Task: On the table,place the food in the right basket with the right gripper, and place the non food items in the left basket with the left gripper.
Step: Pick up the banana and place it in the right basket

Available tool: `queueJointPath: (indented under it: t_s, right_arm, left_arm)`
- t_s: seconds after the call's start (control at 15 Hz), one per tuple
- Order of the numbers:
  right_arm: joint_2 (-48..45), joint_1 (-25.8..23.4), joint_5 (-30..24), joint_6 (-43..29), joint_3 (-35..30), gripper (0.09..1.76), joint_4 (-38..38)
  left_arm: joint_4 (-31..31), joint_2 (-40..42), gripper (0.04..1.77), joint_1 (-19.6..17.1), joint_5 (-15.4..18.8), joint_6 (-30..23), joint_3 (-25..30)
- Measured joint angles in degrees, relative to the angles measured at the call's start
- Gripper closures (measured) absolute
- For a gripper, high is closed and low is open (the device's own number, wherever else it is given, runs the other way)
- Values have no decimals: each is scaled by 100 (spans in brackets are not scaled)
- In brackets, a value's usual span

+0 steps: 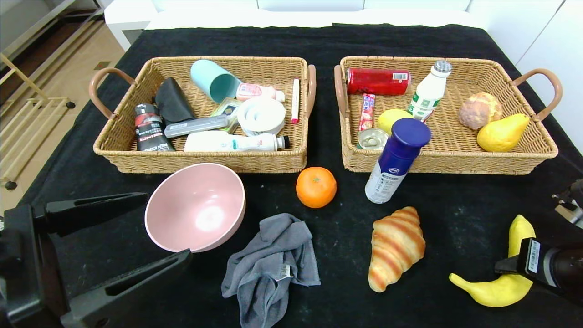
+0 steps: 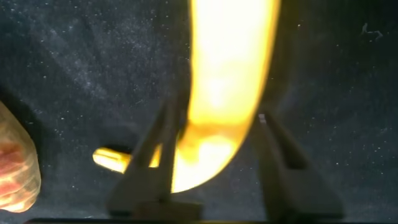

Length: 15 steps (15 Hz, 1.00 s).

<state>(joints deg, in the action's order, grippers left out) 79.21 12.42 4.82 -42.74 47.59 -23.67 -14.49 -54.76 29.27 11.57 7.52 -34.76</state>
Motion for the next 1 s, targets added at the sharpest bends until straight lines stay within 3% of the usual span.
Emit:
queueJointPath:
  t_s: [0.07,1.0]
  right_arm:
    - [5,0,-2,0,-2,121,4]
    - [-122,11,-24,32,28,121,-28]
  left_arm:
    - [0,7,9,2,-2,2,4]
    - [11,13,9,9,4,44,22]
